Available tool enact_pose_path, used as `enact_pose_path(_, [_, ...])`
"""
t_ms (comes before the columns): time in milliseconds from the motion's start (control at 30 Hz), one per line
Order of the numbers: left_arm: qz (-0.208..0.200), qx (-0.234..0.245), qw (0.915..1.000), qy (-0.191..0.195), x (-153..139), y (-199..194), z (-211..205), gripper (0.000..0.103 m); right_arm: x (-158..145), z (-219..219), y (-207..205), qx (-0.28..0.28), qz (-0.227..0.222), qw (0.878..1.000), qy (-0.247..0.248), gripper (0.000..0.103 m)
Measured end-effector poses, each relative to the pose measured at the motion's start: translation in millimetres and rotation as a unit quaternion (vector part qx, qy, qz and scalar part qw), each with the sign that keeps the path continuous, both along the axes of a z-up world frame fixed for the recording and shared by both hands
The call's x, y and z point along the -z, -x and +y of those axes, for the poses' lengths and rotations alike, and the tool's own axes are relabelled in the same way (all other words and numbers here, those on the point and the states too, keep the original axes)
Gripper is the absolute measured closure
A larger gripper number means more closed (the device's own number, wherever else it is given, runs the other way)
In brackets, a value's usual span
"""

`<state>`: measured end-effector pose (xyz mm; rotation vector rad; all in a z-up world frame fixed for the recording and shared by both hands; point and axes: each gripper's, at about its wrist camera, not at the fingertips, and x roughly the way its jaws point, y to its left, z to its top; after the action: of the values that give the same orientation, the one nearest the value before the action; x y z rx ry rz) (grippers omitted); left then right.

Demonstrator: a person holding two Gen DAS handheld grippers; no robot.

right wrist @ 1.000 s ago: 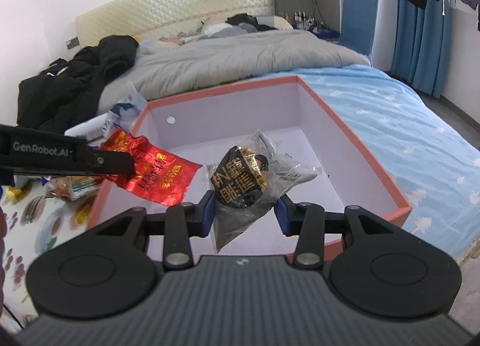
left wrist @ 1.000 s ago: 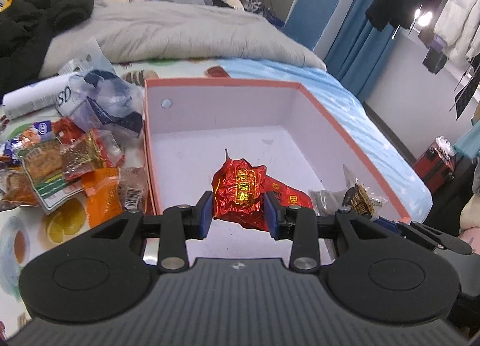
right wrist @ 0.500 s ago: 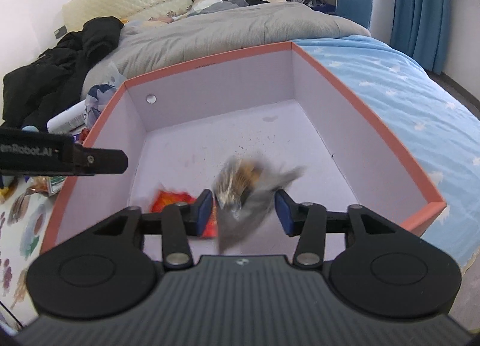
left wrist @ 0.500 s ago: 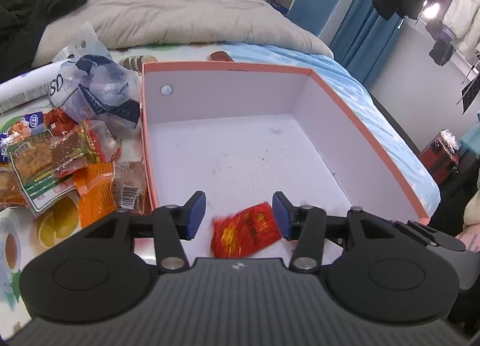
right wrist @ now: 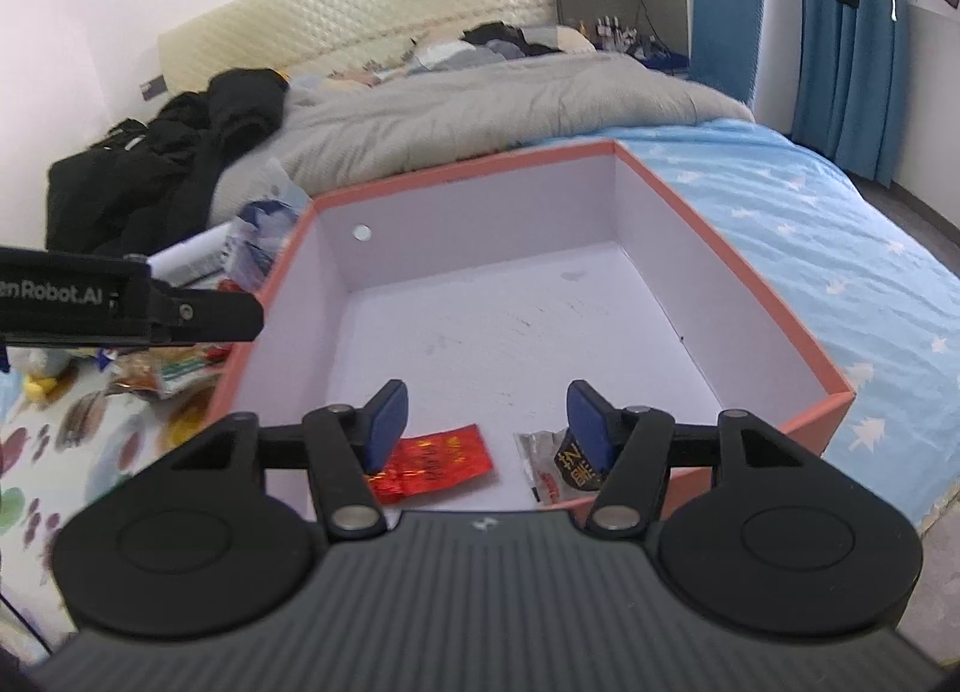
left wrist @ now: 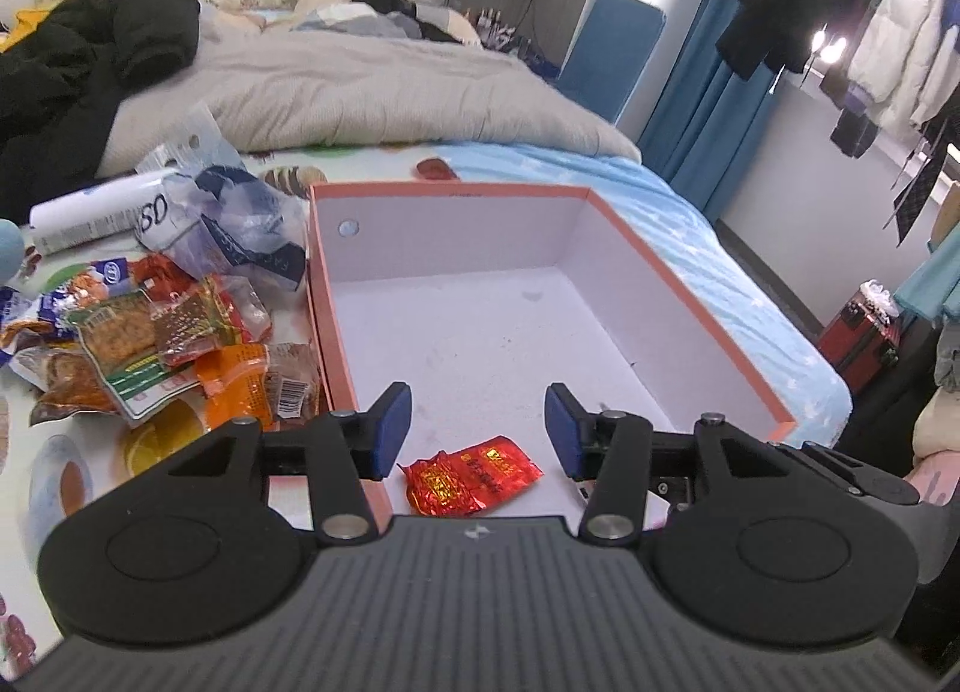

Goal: Organize snacks
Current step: 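Open both tools to drop the candy and packet into the pink box, then lift both tools out of the box and move back toward the snack pile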

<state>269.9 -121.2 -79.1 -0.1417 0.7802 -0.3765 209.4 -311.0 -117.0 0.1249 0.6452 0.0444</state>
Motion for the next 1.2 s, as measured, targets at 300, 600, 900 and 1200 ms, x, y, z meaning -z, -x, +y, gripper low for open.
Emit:
enact_pose_path(300, [-0.037,-0.004,0.9993,0.007,-28.8,51.8,17.8,0.048,-24.7,13.6,39.1,-0.016,-0.039,0.999,-0.007,0.042])
enact_pose_path(600, [-0.056,-0.014,0.9983,0.001,-38.9,98.1,35.1,0.048,-36.1,25.3,72.8,-0.029,-0.063,0.997,-0.016,0.042])
enact_pose_path(900, [-0.069,-0.04,0.9968,-0.004,-45.7,139.6,58.9,0.048,-42.4,38.2,99.4,-0.053,-0.075,0.996,-0.017,0.042])
enact_pose_path(1200, [-0.054,-0.059,0.9968,-0.005,-40.3,177.9,87.5,0.048,-40.3,55.6,130.4,-0.076,-0.073,0.994,-0.022,0.042])
